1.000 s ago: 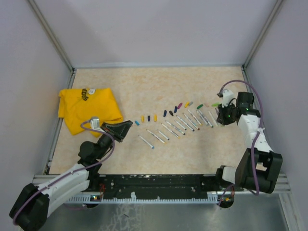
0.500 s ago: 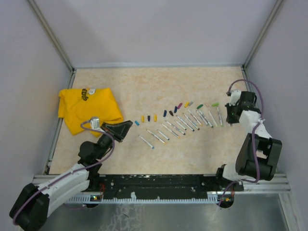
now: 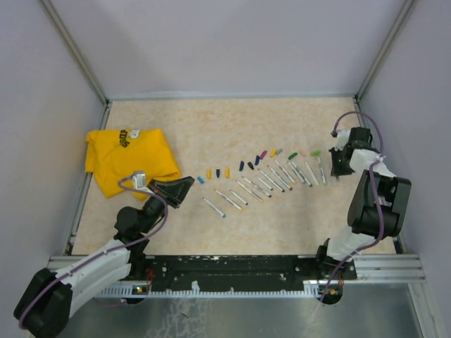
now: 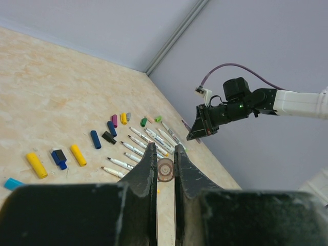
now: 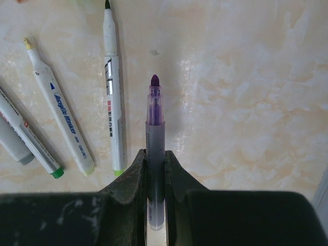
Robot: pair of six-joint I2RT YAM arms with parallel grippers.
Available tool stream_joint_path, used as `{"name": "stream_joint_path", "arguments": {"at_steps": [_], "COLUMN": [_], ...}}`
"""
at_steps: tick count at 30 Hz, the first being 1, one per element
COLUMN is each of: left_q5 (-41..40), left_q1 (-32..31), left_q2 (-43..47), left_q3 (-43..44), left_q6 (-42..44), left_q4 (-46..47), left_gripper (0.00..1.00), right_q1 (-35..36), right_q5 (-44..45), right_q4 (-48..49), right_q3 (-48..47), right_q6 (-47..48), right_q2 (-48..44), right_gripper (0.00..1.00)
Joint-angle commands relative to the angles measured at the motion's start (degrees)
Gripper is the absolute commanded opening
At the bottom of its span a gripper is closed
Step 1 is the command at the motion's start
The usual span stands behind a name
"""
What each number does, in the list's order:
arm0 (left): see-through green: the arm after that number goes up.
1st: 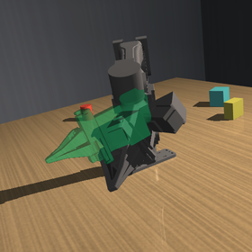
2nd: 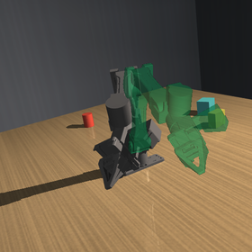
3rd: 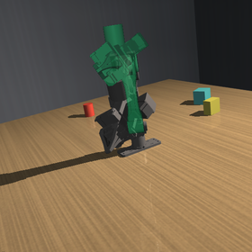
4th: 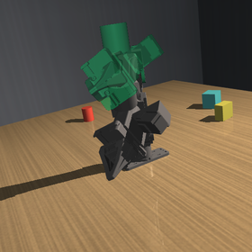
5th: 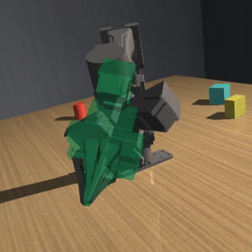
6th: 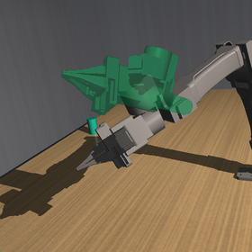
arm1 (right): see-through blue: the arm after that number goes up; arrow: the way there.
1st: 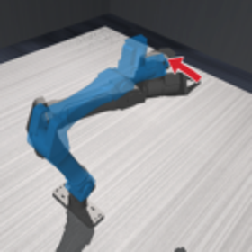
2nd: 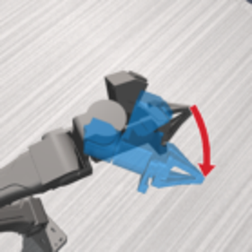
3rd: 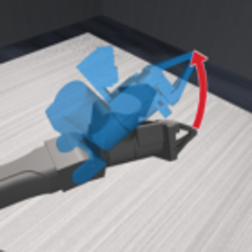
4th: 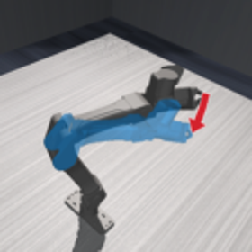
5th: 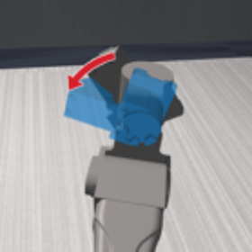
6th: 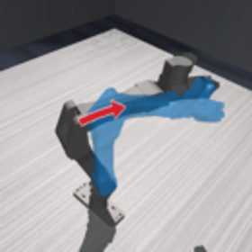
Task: Open the pen caps
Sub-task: Place the pen at the center of the board.
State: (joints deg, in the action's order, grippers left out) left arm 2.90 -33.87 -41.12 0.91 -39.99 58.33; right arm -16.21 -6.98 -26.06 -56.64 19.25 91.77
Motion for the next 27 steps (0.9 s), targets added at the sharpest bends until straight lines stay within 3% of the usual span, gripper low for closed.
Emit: {"name": "stream_joint_path", "arguments": {"at_steps": [1,27], "left_q5": [1.0,1.1], "left_q1": [0.3,0.2], "left_q2": [0.7,1.4], "left_q3": [-1.8,-2.1], "left_q6": [0.9,0.6], "left_q4": [2.2,2.2], "left_gripper": [0.00,0.00], "right_q1": [-0.3,-0.9], "right_q5": [-1.5,-1.0], "right_q4": [0.1,0.0], "right_q3": [-4.1,-4.2], "right_q6": [0.2,0.8], "right_q2": [2.3,7.8], "right_gripper": [0.00,0.20]}}
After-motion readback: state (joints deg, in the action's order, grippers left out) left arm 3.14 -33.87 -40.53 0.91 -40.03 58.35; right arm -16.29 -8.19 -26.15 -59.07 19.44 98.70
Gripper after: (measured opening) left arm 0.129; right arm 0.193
